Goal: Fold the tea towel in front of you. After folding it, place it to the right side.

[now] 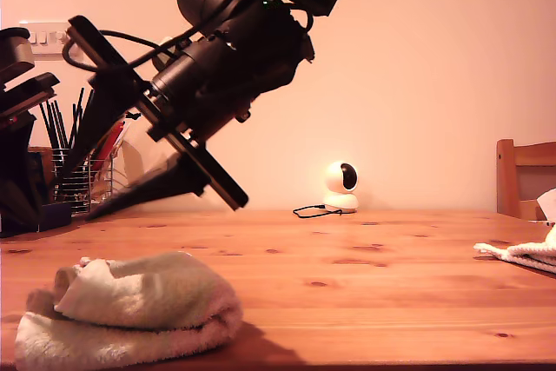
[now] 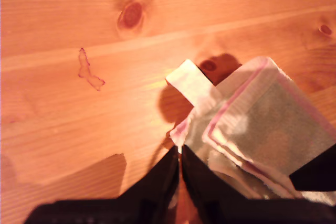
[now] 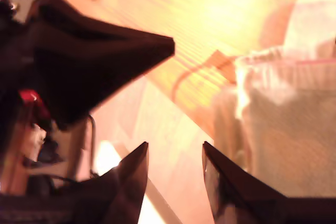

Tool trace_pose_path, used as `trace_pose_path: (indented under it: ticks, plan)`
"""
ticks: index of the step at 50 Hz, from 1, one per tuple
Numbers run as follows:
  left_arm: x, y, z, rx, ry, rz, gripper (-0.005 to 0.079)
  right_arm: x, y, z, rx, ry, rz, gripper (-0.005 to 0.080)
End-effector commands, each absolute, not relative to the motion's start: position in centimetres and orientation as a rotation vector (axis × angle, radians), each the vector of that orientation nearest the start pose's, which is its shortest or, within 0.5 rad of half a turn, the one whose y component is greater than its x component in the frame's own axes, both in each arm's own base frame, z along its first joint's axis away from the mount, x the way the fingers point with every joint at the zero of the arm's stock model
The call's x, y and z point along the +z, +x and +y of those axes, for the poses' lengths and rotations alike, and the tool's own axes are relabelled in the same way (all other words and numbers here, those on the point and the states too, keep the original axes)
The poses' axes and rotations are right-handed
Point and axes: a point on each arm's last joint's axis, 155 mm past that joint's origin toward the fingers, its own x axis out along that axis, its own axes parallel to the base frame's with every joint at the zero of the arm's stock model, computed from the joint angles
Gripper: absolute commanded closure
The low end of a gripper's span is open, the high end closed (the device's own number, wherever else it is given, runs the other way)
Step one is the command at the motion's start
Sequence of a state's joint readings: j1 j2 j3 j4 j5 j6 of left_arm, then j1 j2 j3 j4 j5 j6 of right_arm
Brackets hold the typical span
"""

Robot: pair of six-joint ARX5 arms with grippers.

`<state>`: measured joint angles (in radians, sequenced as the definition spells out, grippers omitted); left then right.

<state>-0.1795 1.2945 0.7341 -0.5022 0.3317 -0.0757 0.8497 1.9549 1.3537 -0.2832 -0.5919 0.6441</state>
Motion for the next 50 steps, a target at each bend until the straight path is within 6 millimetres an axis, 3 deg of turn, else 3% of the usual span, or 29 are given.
trace_pose_path:
  ticks: [1, 4, 11, 18, 38, 50]
  plan:
    - [6.6, 28.7, -11.2, -0.418, -0.155, 1.090, 0.0764, 8.4, 25.1, 43.1, 0.970, 0.347, 1.344, 0.0479]
    - [6.6, 28.6, -11.3, -0.419, -0.155, 1.090, 0.0764, 8.0, 25.3, 42.3, 0.955, 0.331, 1.358, 0.0539]
    - [6.5, 28.6, -11.3, -0.421, -0.156, 1.093, 0.0764, 7.0, 26.0, 40.5, 0.930, 0.272, 1.365, 0.0769]
    - [6.6, 28.6, -11.3, -0.421, -0.156, 1.092, 0.0764, 5.9, 26.3, 39.5, 0.887, 0.201, 1.360, 0.0763]
    - [6.7, 28.8, -11.3, -0.422, -0.156, 1.081, 0.0764, 3.9, 25.9, 40.1, 0.913, 0.184, 1.384, 0.0763]
    - [6.8, 28.8, -11.5, -0.434, -0.162, 1.078, 0.0764, 1.2, 25.0, 40.2, 0.916, 0.178, 1.452, 0.0763]
